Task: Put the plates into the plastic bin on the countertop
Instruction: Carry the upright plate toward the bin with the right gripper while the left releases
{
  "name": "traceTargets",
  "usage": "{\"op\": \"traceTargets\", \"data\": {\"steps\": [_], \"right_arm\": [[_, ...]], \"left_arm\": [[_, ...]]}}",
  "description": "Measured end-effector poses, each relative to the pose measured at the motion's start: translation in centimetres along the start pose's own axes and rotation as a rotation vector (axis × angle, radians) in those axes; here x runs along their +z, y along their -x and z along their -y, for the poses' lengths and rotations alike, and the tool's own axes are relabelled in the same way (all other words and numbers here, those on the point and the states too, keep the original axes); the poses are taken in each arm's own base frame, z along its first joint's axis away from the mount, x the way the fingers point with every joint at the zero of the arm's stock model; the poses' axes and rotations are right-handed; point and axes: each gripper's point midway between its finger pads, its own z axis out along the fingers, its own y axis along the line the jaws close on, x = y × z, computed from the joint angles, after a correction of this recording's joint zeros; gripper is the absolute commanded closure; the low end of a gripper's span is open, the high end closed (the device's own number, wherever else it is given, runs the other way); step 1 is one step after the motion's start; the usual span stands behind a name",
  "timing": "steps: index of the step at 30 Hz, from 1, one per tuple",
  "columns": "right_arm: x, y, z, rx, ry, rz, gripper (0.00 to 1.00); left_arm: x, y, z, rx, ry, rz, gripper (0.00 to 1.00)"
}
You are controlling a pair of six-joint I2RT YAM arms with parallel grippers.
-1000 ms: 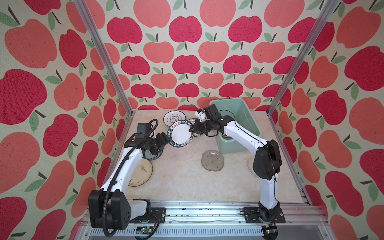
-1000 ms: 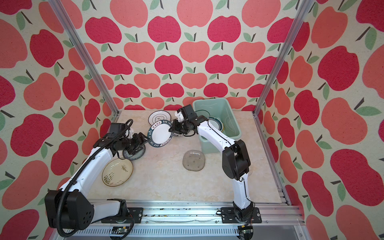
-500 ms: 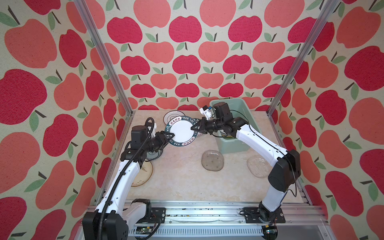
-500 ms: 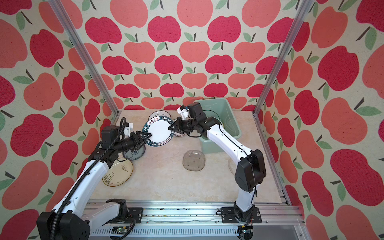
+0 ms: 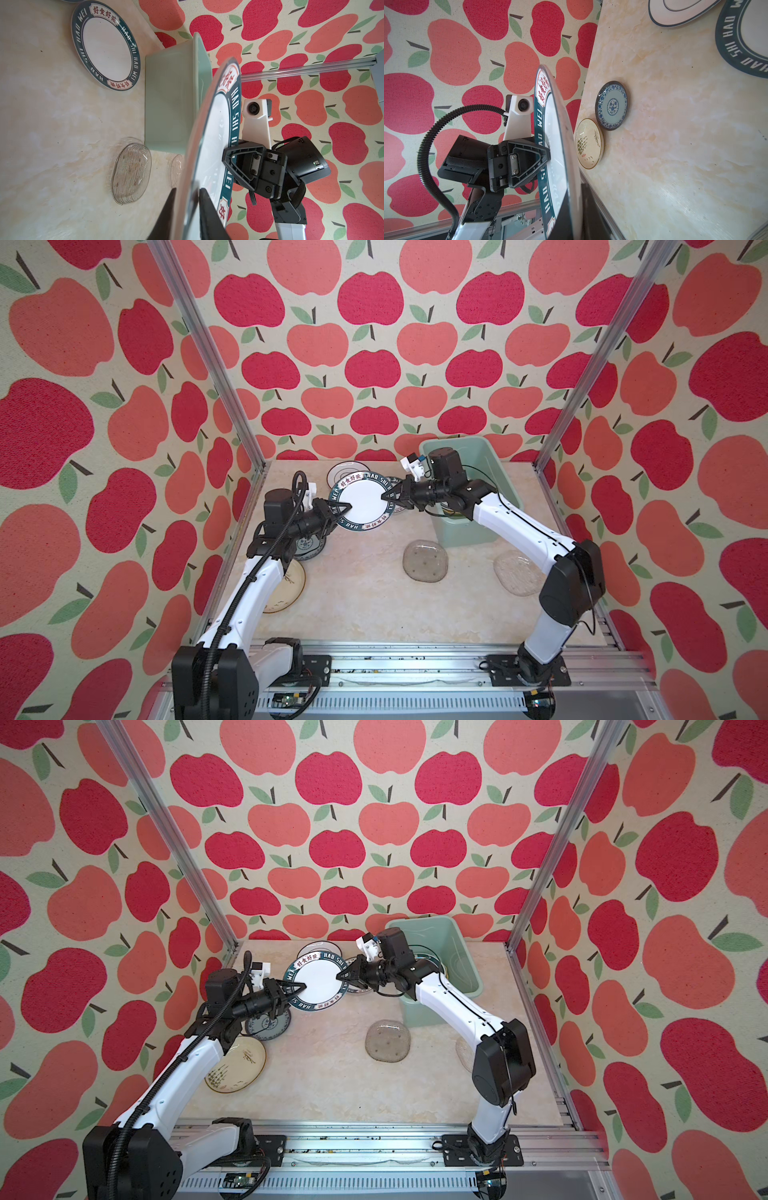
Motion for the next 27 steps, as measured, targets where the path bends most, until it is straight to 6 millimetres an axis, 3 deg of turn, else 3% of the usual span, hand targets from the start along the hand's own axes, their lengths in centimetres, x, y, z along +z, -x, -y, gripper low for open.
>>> {"op": "traceTargets", "data": {"steps": [5,9,12,18,27], "right_arm": [[0.0,-0.1,0.3,0.018,-0.001,-0.005,0.76],[-0.3,-0.1,-0.1,0.001,0.005,0.003,0.59],[-0.8,0.0,-0.9,-0.019,0.016,0.014,0.54],[-1.3,-0.3,-1.6,-0.033,0.063,0.032,0.55],[-0.8,-0.1,-1.8,0.020,0.130,0.045,0.73]], "left_arm": [[-0.5,-0.3,0.9,0.010,-0.022,-0.001,0.93],[-0.5,-0.8,0.7,-0.004,-0.011,-0.014,0.95],[-0.7,-1.2,1.1,-0.007,-0.018,-0.018,0.95],[-0.5,-2.2,2.1,-0.032,-0.036,-0.040,0.95],[0.2,-2.8,3.0,-0.047,-0.059,-0.038,0.95]]}}
